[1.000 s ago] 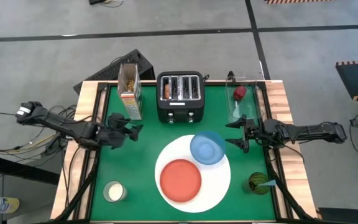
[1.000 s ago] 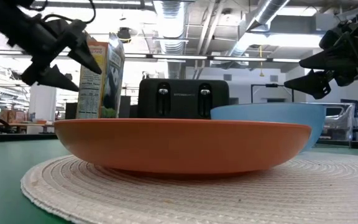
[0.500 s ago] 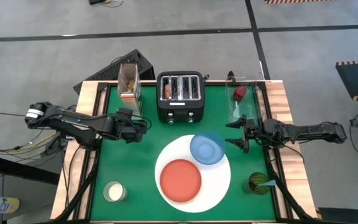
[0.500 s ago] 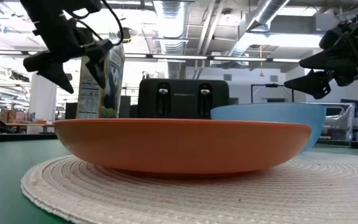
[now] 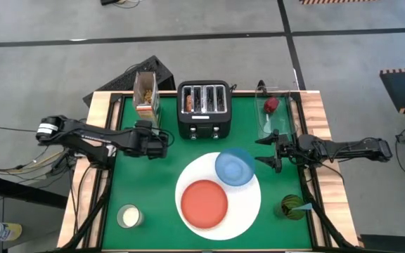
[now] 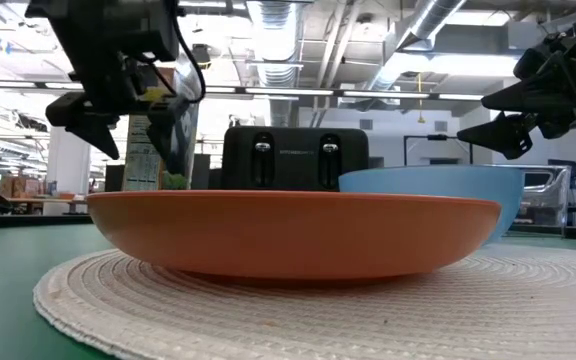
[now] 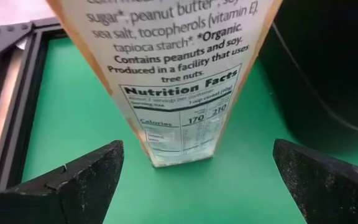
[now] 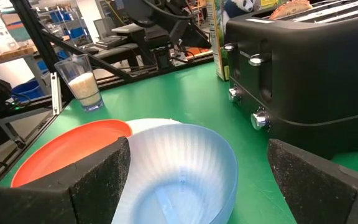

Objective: Arrange a breakfast setting
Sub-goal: Pour the cereal into the blue bowl

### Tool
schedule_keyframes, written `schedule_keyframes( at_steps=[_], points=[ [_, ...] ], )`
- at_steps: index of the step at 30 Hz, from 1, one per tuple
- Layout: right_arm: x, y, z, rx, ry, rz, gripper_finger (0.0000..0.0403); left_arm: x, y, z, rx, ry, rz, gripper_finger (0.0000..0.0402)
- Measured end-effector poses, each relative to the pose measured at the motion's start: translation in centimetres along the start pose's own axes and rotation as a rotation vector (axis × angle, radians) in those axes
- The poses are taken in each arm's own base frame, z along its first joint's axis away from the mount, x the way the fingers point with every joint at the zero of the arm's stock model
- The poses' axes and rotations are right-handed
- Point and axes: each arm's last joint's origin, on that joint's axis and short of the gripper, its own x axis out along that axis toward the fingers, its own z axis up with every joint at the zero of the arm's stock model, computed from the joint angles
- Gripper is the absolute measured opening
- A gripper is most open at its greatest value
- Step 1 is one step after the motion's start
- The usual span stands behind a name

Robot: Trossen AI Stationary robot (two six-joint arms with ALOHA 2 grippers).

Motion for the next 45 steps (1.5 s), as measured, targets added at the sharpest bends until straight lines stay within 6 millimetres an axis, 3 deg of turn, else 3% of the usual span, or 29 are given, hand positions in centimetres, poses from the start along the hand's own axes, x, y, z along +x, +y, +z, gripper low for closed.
schedule_keyframes(
  at_steps=[18,25,45],
  points=[
    [0.0,0.0,0.0,0.000,0.000,0.000,0.0396,2.6,-0.9,-1.8,-0.052,-0.185,0.146,0.0400],
    [0.0,0.0,0.0,0.000,-0.001,0.000,0.0396,4.1,0.1,-3.9,-0.130,-0.293,0.069,0.0400],
    [0.0,0.0,0.0,0.000,0.000,0.000,0.0396,8.3,1.5,-5.5,-0.179,-0.406,0.004,0.0400]
  ],
)
